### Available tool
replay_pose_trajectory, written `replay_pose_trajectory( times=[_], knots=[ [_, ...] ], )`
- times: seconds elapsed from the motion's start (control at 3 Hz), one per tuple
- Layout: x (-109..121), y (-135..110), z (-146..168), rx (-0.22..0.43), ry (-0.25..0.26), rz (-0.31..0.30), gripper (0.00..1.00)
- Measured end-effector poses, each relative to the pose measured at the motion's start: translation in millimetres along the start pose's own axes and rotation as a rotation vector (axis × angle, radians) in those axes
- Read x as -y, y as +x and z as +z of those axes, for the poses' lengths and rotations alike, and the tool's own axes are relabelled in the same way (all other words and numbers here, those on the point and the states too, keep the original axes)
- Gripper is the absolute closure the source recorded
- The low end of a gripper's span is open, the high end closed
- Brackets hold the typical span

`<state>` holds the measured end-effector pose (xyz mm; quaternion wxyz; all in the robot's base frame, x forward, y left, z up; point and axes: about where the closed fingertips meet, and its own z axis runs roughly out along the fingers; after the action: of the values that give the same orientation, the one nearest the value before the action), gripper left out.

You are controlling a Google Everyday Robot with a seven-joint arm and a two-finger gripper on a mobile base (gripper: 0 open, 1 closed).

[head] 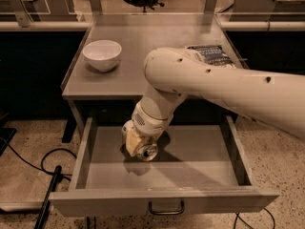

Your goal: Place 7up can into top drawer

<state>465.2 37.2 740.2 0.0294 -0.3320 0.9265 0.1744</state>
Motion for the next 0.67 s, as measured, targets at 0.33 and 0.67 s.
replay_pose_trajectory(
  times=[0.33, 0.67],
  knots=[
    [2, 6, 17, -0.008, -0.015, 0.036, 1.00],
    [14, 19, 55, -0.057, 0.024, 0.107, 1.00]
  ],
)
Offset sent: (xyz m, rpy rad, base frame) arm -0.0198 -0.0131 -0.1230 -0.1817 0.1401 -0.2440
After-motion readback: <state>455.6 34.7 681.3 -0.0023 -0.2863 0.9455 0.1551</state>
